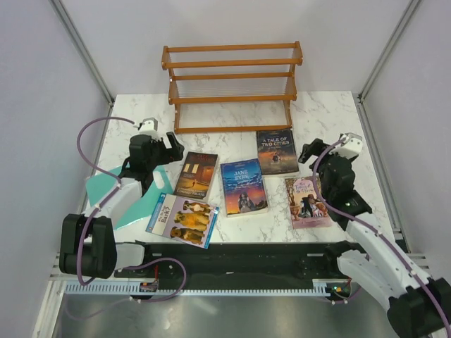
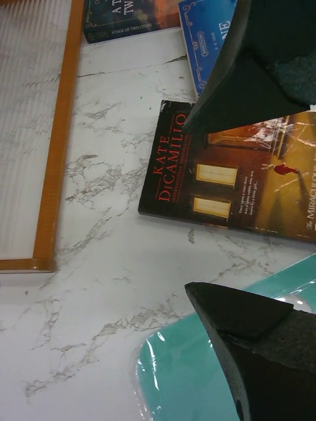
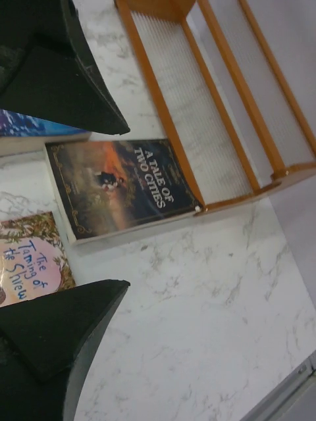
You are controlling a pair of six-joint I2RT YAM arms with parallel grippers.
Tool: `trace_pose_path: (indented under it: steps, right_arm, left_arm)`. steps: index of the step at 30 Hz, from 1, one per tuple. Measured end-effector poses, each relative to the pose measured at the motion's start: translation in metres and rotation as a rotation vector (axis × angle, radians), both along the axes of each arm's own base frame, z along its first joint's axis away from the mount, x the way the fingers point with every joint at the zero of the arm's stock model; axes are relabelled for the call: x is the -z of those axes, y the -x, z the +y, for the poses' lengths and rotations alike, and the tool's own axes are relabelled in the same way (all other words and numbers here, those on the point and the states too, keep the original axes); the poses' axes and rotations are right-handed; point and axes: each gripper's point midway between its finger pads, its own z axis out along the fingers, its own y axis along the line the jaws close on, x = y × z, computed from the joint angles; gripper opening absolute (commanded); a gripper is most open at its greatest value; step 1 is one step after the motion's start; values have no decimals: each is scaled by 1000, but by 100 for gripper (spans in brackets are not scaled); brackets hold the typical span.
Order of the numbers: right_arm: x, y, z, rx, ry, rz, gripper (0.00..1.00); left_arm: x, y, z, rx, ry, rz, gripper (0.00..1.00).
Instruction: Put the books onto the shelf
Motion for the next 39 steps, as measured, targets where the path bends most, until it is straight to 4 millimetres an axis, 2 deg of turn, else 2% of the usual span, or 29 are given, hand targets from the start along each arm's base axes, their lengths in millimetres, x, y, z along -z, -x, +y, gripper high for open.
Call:
trace_pose_path:
  steps: [2, 5, 7, 9, 12, 14, 16, 17, 20, 23, 26, 29, 32, 35, 39]
  right_arm:
    - [-14, 10, 11, -68, -40, -37, 98]
    - [-17, 16, 26, -112, -63, 16, 98]
    - [-20, 8, 41, -121, -26, 97, 98]
    - [-24, -3, 68, -134, 51, 170, 98]
    - [-9, 1, 115, -217, 157, 221, 98]
    - [6, 8, 129, -272, 184, 230, 98]
    - [21, 10, 129, -279, 187, 241, 98]
    - [30, 11, 129, -280, 195, 261, 98]
    - [54, 4, 134, -276, 218, 322, 98]
    - [84, 1, 140, -284, 248, 398, 98]
    - [105, 0, 143, -299, 215, 454, 98]
    - [119, -6, 137, -303, 119, 481, 98]
    - [140, -8, 123, -298, 30, 522, 98]
    - [160, -8, 116, -312, -35, 575, 98]
    - [173, -4, 141, -426, -115, 616, 98]
  left_arm:
    - [4, 3, 0, -15, 19, 25, 100]
    - [8, 6, 2, -54, 48, 61, 100]
    - [9, 10, 5, -82, 63, 83, 100]
    - [5, 12, 8, -103, 62, 96, 100]
    - [-14, 9, 2, -63, 66, 89, 100]
    - [-32, 7, -13, 30, 84, 57, 100]
    - [-42, 10, -30, 139, 113, 44, 100]
    - [-45, 12, -41, 207, 133, 44, 96]
    - [-40, 14, -71, 384, 203, 92, 95]
    - [-14, 14, -90, 486, 271, 194, 95]
    - [15, 24, -101, 528, 324, 301, 96]
    - [26, 36, -115, 563, 339, 351, 96]
    - [29, 50, -140, 629, 333, 377, 96]
    - [41, 67, -165, 686, 321, 426, 96]
    - [67, 84, -187, 716, 294, 524, 100]
